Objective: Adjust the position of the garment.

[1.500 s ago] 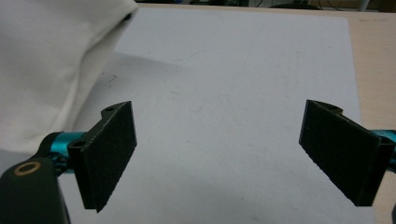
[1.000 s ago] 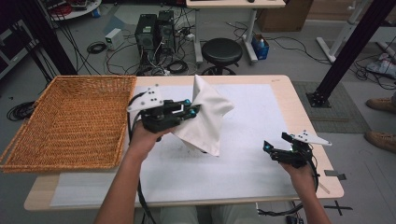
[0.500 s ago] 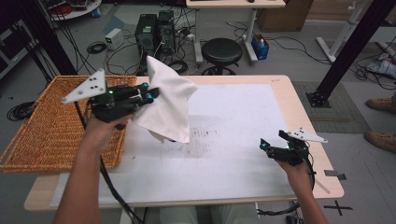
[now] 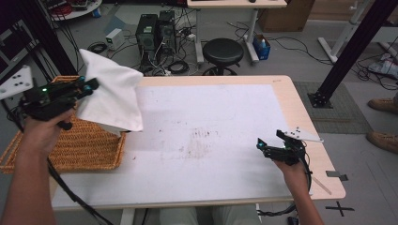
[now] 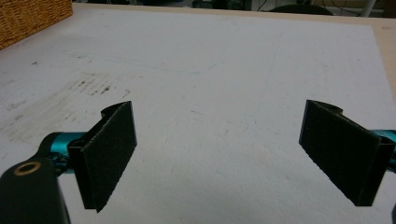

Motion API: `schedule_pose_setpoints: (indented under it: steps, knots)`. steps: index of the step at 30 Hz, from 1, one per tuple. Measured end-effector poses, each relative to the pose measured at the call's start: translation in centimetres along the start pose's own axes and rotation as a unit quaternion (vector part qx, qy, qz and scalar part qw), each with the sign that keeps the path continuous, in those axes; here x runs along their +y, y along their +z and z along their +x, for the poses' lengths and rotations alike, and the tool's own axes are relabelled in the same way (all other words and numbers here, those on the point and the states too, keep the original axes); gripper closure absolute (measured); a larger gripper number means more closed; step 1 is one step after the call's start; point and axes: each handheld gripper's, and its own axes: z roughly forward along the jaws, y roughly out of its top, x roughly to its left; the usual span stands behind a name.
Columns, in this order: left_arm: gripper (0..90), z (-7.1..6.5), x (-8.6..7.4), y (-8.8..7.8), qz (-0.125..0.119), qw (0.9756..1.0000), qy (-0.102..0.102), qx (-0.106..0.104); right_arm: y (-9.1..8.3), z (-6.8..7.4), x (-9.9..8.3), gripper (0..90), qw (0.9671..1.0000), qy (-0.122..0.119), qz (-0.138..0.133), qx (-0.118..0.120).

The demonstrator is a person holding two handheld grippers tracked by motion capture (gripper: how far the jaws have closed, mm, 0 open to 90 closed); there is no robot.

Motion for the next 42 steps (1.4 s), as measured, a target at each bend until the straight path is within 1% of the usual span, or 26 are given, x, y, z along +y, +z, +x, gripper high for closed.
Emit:
schedule_pose_setpoints:
  steps: [1,2,3,4,5,6,7,8,9,10,11,12,13,14,15,18,19,22,23,24,26,29,33,35,37,42]
  knots:
    - [81.4,0.7,-0.7,-1.0,0.004,0.9991,-0.013,0.04,0.1,0.1,0.0,10.7,1.0,-0.002,0.001,0.0]
    - [75.9,1.4,-1.8,-2.2,0.027,0.9937,-0.042,0.1,0.3,0.2,-0.1,10.7,1.0,-0.003,0.004,0.001]
    - [54.0,2.1,-2.9,-3.3,0.054,0.9806,-0.083,0.169,0.4,0.3,-0.1,10.7,1.0,-0.002,0.006,0.003]
    - [36.8,2.4,-3.6,-3.9,0.065,0.9715,-0.109,0.201,0.6,0.5,-0.1,10.7,1.0,-0.003,0.006,0.005]
    - [30.3,2.5,-4.2,-4.6,0.068,0.9652,-0.12,0.222,0.6,0.6,-0.1,10.7,0.9999,-0.003,0.008,0.007]
    - [30.0,2.3,-4.9,-5.4,0.058,0.9603,-0.118,0.246,0.6,0.7,-0.2,10.7,0.9999,-0.003,0.007,0.008]
    - [29.9,2.0,-5.5,-6.0,0.048,0.9569,-0.117,0.261,0.6,0.8,-0.2,10.7,0.9999,-0.006,0.008,0.01]
    - [29.9,1.8,-5.8,-6.3,0.045,0.9537,-0.121,0.272,0.6,0.9,-0.2,10.7,0.9999,-0.007,0.008,0.012]
    - [29.8,1.6,-6.1,-6.5,0.045,0.953,-0.123,0.273,0.6,1.0,-0.2,10.7,0.9998,-0.008,0.008,0.013]
    - [29.5,1.3,-6.2,-6.6,0.043,0.9531,-0.125,0.272,0.6,1.0,-0.3,10.7,0.9998,-0.01,0.009,0.013]
    - [29.4,1.1,-6.2,-6.6,0.042,0.9524,-0.122,0.276,0.6,1.0,-0.3,10.7,0.9998,-0.008,0.01,0.014]
    - [29.4,0.8,-6.2,-6.6,0.041,0.9526,-0.12,0.276,0.6,1.0,-0.3,10.7,0.9998,-0.008,0.009,0.014]
    - [29.4,0.6,-6.2,-6.5,0.035,0.9535,-0.121,0.274,0.6,1.0,-0.3,10.7,0.9998,-0.007,0.008,0.015]
    - [29.4,0.4,-6.1,-6.4,0.029,0.9536,-0.122,0.274,0.6,1.1,-0.2,10.7,0.9998,-0.008,0.008,0.016]
    - [29.3,0.1,-6.0,-6.3,0.026,0.955,-0.12,0.27,0.6,1.1,-0.3,10.7,0.9998,-0.008,0.007,0.017]
    - [26.1,-0.6,-5.9,-5.6,0.026,0.9571,-0.111,0.266,0.5,1.1,-0.3,10.7,0.9998,-0.008,0.007,0.019]
    - [26.0,-1.0,-5.9,-5.3,0.022,0.9593,-0.106,0.261,0.4,1.1,-0.3,10.7,0.9998,-0.008,0.007,0.019]
    - [25.4,-1.8,-6.0,-4.2,0.016,0.9641,-0.098,0.246,0.4,1.0,-0.3,10.7,0.9997,-0.008,0.007,0.02]
    - [25.2,-2.0,-6.0,-3.9,0.014,0.9651,-0.098,0.242,0.4,1.0,-0.3,10.7,0.9998,-0.008,0.007,0.019]
    - [25.0,-2.2,-6.0,-3.4,0.014,0.9665,-0.096,0.237,0.4,1.0,-0.2,10.7,0.9998,-0.009,0.007,0.018]
    - [24.9,-2.8,-6.2,-2.5,0.021,0.9711,-0.088,0.221,0.4,0.9,-0.2,10.7,0.9998,-0.011,0.007,0.016]
    - [24.9,-3.7,-6.6,-1.0,0.022,0.9758,-0.086,0.2,0.5,0.9,0.0,10.7,0.9997,-0.021,0.004,0.012]
    - [24.9,-4.8,-7.1,0.8,0.021,0.9791,-0.084,0.184,0.5,0.9,0.2,10.7,0.9996,-0.024,0.003,0.01]
    - [24.9,-5.5,-7.5,1.9,0.032,0.9809,-0.083,0.173,0.5,0.8,0.3,10.7,0.9997,-0.024,0.002,0.009]
    - [24.9,-6.0,-7.8,2.8,0.031,0.9823,-0.088,0.162,0.5,0.8,0.3,10.7,0.9997,-0.023,0.004,0.009]
    - [24.9,-7.2,-8.5,4.9,0.036,0.9838,-0.088,0.152,0.6,0.6,0.3,10.7,0.9996,-0.026,0.004,0.012]
